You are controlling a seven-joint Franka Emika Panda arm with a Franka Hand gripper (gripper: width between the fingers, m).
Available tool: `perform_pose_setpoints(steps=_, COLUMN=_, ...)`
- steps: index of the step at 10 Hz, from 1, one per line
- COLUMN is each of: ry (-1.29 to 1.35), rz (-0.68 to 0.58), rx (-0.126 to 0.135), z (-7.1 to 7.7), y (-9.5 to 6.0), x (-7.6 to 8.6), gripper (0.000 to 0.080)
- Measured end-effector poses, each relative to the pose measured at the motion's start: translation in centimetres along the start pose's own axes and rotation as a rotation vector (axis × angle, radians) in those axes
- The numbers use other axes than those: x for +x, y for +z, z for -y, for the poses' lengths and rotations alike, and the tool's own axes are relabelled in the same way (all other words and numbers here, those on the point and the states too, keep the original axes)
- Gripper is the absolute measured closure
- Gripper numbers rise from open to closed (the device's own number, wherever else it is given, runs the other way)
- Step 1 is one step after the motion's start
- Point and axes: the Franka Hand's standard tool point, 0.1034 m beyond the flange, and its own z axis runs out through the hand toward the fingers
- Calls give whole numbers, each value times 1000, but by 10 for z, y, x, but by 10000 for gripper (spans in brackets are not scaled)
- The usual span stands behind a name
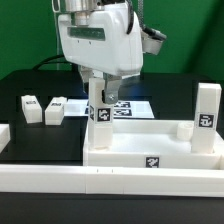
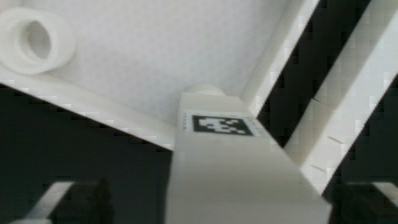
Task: Assemble desk
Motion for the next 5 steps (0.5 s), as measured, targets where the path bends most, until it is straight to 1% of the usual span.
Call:
perform_pose_setpoints(steps=1, ry=-141, rz=-7, rx=-11, z=0, y=1, x=-1, gripper=158)
perform_pose_setpoints(steps=5, ry=-499, rz=-6, rx=-18, z=4, y=1, x=-5, gripper=150)
